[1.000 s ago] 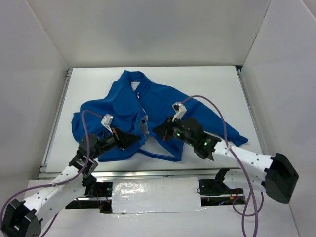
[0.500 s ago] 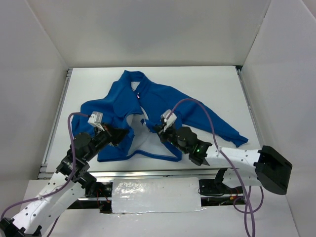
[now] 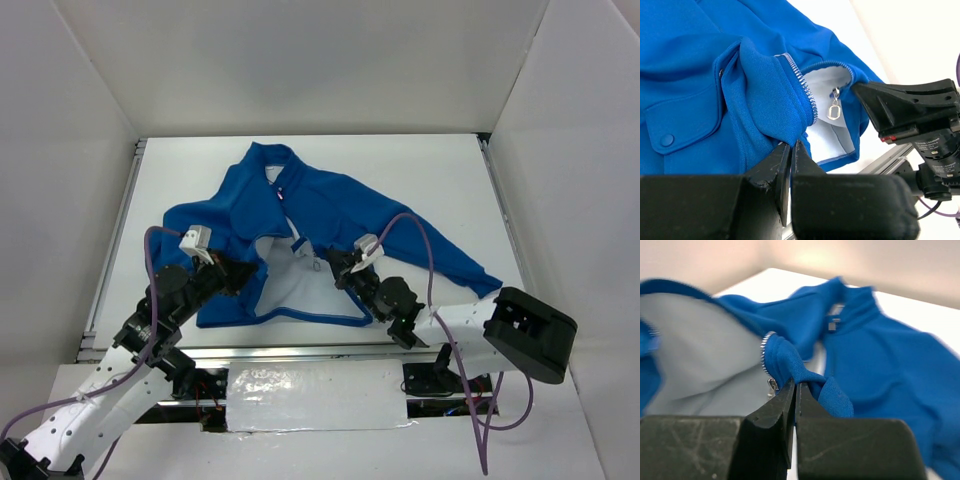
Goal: Zip up the jacket
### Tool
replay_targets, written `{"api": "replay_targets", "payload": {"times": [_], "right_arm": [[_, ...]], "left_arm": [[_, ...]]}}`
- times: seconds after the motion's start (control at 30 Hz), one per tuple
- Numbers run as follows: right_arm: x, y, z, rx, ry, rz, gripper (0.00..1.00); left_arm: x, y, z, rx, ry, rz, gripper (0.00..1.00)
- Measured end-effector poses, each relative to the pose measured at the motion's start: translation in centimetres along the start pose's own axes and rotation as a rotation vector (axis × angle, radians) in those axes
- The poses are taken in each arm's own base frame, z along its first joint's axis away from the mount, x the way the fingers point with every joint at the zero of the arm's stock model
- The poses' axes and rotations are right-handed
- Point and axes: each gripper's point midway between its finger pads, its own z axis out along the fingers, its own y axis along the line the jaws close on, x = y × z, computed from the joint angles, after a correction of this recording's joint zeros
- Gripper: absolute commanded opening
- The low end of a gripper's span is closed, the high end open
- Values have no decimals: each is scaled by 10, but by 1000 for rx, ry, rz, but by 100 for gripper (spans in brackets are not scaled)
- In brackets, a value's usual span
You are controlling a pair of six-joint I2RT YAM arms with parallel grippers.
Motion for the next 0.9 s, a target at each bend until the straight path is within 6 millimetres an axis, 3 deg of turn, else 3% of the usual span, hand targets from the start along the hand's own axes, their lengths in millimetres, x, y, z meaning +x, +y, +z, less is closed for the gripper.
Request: {"api": "replay_targets", "payload": {"times": [0.17,0.37,0.6,0.9], "right_arm": [[-6,22,-8,-147,-27,110,0],[-51,35,-18,-341,-124,273,0],[-90,61,-37,-538,-172,413,0],[-80,70,-41,-566,-60,552,0]], "left_arm": [[1,0,0,7,5,18,0],[3,-10,-1,60,21,23,0],[5,-37,0,229,21,37,0],[13,-58,-2,406,4,66,0]]}}
